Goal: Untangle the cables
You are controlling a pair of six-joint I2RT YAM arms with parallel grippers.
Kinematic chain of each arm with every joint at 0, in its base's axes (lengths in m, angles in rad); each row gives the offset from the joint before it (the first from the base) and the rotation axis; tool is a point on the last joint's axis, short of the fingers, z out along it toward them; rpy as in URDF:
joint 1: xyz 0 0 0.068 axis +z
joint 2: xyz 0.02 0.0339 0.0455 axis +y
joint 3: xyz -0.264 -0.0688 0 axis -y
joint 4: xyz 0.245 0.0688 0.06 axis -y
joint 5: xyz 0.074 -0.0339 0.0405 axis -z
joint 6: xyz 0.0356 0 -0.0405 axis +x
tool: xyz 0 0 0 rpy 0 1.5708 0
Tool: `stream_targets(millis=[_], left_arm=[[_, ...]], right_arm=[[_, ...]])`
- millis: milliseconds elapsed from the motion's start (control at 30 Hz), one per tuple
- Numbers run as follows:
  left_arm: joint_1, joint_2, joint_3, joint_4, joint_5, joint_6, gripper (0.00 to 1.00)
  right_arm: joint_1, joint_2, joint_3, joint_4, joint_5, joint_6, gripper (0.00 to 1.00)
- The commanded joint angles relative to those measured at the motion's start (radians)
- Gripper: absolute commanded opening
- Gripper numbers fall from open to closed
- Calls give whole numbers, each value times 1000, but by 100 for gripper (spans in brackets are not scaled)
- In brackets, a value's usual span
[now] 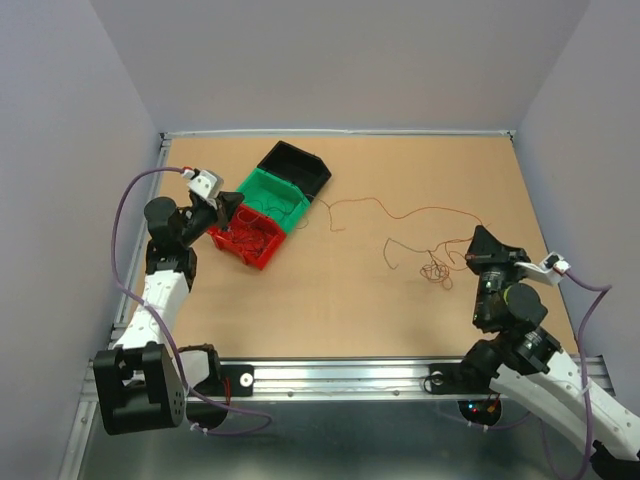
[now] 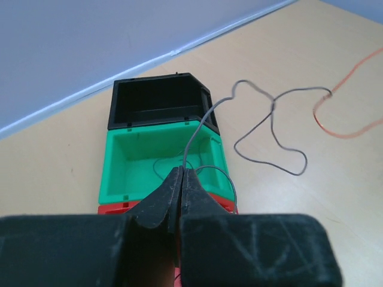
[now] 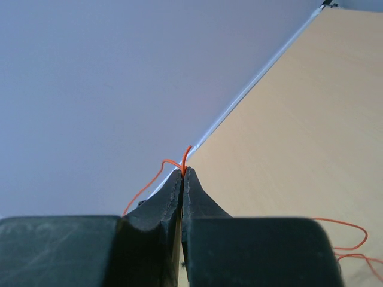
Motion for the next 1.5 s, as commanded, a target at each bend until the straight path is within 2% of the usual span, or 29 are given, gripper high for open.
stream_targets(millis=[0, 67, 133, 233, 333, 467, 633, 867, 1100, 1333, 1467], left_arm=[[14, 12, 28, 89, 68, -64, 0], [14, 20, 40, 92, 74, -67, 0], [21, 29, 63, 90, -27, -76, 0], [96, 58, 75, 113, -106, -142, 0], [182, 83, 69, 184, -31, -234, 0], [179, 90, 69, 199, 112, -229, 0], [178, 52, 90, 190, 140, -208, 0], [173, 17, 155, 158, 184, -223, 0], [84, 73, 245, 112, 172, -179, 0], [-31, 223, 368, -1, 31, -14, 0], [-68, 305, 379, -49, -61, 79, 0]], right_arm=[[-3, 27, -4, 15, 15, 2, 0], [-3, 91, 13, 14, 5, 8, 1], [-1, 118, 16, 12, 31, 16, 1], [-3, 70, -2, 1, 77, 37, 0], [-3, -10, -19, 1, 79, 28, 1], [-3, 25, -9, 1, 45, 30, 0], [-3, 116, 5, 1, 15, 45, 1], [-3, 148, 10, 1, 2, 51, 1], [-3, 150, 11, 1, -2, 51, 1], [-3, 154, 11, 1, -9, 50, 1], [-3, 159, 11, 1, -15, 51, 0]])
